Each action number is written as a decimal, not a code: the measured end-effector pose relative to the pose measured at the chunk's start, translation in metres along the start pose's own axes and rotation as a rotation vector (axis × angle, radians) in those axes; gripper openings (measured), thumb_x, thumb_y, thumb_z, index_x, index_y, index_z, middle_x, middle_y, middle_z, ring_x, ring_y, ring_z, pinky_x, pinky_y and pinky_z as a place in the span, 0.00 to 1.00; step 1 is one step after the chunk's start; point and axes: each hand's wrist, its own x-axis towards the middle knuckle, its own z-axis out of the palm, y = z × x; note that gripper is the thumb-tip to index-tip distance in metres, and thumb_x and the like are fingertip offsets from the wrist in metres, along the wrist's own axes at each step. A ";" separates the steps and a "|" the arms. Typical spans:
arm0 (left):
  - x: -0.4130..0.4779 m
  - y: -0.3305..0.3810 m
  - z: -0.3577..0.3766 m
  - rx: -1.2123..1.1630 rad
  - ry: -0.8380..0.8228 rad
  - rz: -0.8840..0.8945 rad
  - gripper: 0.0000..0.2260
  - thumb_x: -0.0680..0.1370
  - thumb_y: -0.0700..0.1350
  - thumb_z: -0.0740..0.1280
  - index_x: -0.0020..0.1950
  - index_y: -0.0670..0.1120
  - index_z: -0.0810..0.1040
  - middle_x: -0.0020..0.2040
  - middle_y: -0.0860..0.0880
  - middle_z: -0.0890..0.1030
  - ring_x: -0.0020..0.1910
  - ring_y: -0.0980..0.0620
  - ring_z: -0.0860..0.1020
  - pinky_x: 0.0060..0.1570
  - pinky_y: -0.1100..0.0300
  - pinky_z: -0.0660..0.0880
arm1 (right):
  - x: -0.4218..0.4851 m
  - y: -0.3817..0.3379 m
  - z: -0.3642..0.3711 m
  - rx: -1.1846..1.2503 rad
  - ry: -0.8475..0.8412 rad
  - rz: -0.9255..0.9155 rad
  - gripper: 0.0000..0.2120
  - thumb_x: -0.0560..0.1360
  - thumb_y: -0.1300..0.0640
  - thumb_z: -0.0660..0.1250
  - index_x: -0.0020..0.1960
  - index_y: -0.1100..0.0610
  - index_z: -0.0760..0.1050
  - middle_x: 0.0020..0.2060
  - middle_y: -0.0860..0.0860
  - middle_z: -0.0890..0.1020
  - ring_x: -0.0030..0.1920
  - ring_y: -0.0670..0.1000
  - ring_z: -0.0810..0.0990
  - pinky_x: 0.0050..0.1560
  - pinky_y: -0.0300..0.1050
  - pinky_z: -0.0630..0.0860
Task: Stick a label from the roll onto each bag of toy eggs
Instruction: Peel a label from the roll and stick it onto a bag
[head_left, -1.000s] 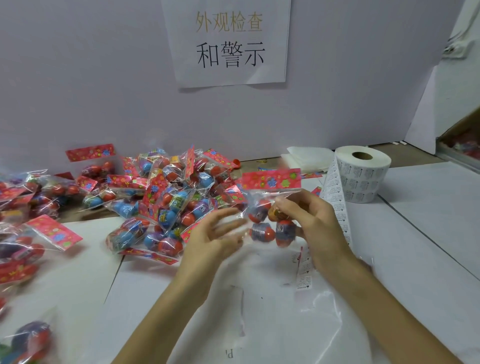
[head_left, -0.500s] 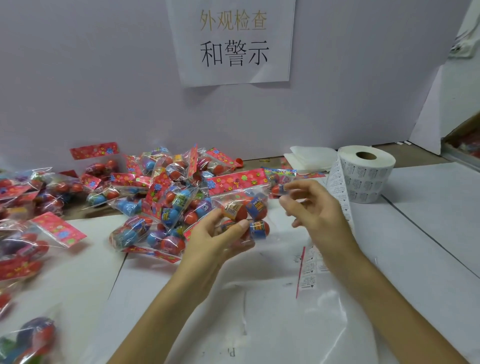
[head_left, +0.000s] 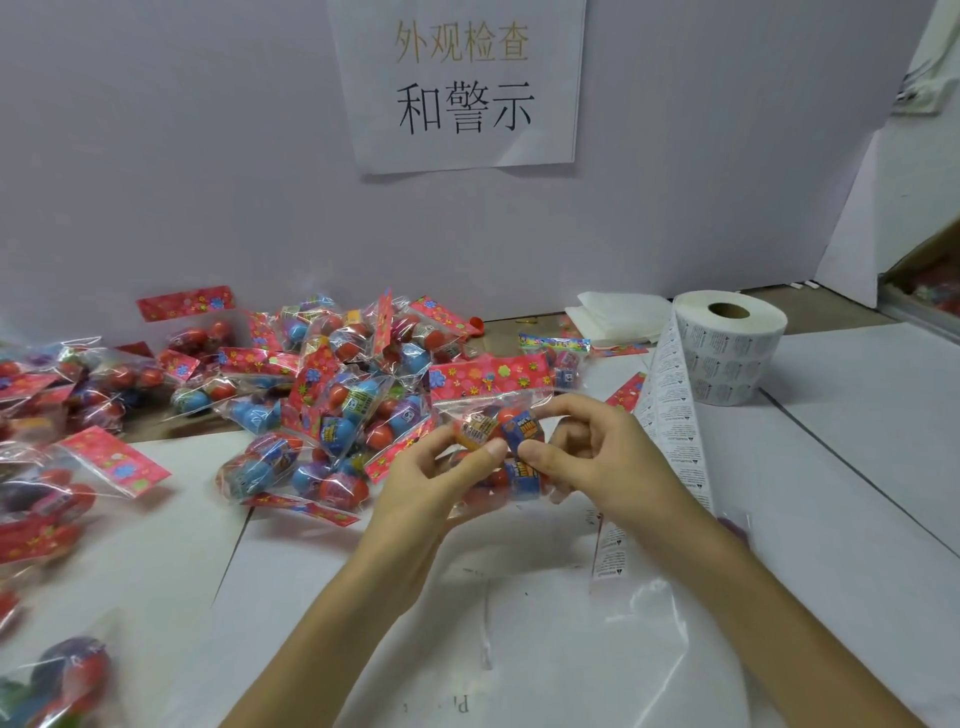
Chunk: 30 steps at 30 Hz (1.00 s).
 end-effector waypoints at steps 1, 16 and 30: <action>-0.001 0.001 0.001 0.028 0.018 0.001 0.15 0.71 0.53 0.75 0.52 0.45 0.85 0.50 0.42 0.87 0.48 0.42 0.87 0.42 0.56 0.84 | 0.000 0.001 -0.001 -0.014 -0.012 0.001 0.11 0.74 0.57 0.76 0.55 0.50 0.79 0.30 0.51 0.81 0.32 0.52 0.83 0.38 0.47 0.81; 0.001 0.000 -0.001 0.187 0.072 -0.030 0.07 0.78 0.44 0.72 0.54 0.43 0.85 0.46 0.46 0.88 0.46 0.48 0.87 0.41 0.53 0.84 | -0.003 -0.002 0.000 -0.032 -0.011 0.026 0.04 0.76 0.59 0.73 0.44 0.59 0.83 0.36 0.57 0.83 0.36 0.52 0.81 0.42 0.53 0.81; 0.006 -0.007 -0.012 0.725 0.382 0.281 0.31 0.74 0.55 0.76 0.72 0.57 0.64 0.51 0.61 0.75 0.41 0.59 0.82 0.41 0.63 0.81 | 0.001 -0.014 -0.037 -0.516 0.448 -0.239 0.11 0.75 0.60 0.74 0.54 0.50 0.79 0.48 0.45 0.79 0.48 0.47 0.78 0.51 0.40 0.75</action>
